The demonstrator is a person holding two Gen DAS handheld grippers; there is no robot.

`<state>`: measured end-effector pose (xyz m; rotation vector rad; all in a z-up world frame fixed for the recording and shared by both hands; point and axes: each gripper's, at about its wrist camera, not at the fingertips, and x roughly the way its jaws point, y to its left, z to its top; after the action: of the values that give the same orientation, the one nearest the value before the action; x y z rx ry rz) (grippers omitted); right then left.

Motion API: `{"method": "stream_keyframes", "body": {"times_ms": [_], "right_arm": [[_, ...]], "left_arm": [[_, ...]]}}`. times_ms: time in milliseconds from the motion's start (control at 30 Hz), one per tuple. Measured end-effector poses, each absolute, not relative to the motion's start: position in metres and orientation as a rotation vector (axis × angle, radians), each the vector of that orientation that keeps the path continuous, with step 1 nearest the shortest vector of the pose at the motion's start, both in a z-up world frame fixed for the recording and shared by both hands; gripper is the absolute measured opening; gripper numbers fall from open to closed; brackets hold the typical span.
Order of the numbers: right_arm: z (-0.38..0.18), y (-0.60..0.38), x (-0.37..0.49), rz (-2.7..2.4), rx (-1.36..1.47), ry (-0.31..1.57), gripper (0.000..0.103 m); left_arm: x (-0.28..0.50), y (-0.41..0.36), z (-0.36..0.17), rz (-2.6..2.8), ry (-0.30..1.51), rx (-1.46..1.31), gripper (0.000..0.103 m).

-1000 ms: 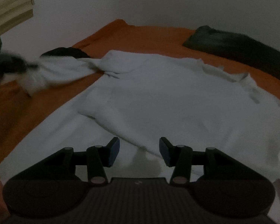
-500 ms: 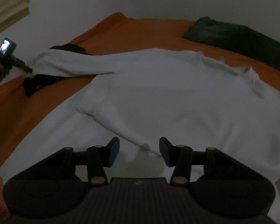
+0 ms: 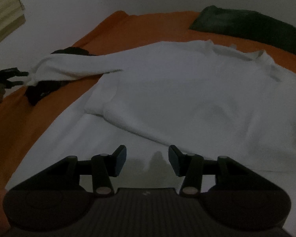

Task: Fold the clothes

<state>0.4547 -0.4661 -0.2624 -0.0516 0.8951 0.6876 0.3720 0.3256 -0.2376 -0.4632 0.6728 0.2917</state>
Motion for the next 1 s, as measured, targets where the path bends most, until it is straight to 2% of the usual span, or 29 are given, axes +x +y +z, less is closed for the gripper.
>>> {"method": "stream_keyframes", "body": {"times_ms": [33,67,100,267,400,633,733,833,1000], "right_arm": [[-0.263,-0.466,0.454,0.688,-0.051,0.896,0.051],[-0.264,-0.466,0.454,0.69,-0.048,0.898,0.051],[-0.264,-0.466,0.453,0.689,-0.045,0.9,0.051],[-0.263,-0.472,0.446,0.679,-0.048,0.899,0.051],[-0.267,-0.481,0.443,0.652,-0.047,0.914,0.051],[-0.274,-0.485,0.442,0.626,-0.046,0.938,0.051],[-0.27,-0.48,0.442,0.639,-0.055,0.926,0.051],[-0.263,-0.475,0.444,0.647,-0.062,0.905,0.051],[-0.252,-0.479,0.447,0.632,-0.044,0.86,0.051]], "left_arm": [[0.375,0.326,-0.241,0.302,0.648,-0.476,0.069],[0.381,0.331,-0.248,0.319,0.617,-0.494,0.051],[0.383,0.334,-0.247,0.358,0.573,-0.521,0.003],[0.374,0.341,-0.206,0.465,0.341,-0.654,0.003],[0.383,0.356,-0.18,0.538,0.335,-0.747,0.003],[0.412,0.37,-0.207,0.575,0.441,-0.837,0.003],[0.405,0.372,-0.219,0.497,0.344,-0.931,0.002],[0.387,0.34,-0.193,0.262,0.177,-0.961,0.001],[0.411,0.207,-0.106,-0.117,0.203,-0.838,0.001]]}}
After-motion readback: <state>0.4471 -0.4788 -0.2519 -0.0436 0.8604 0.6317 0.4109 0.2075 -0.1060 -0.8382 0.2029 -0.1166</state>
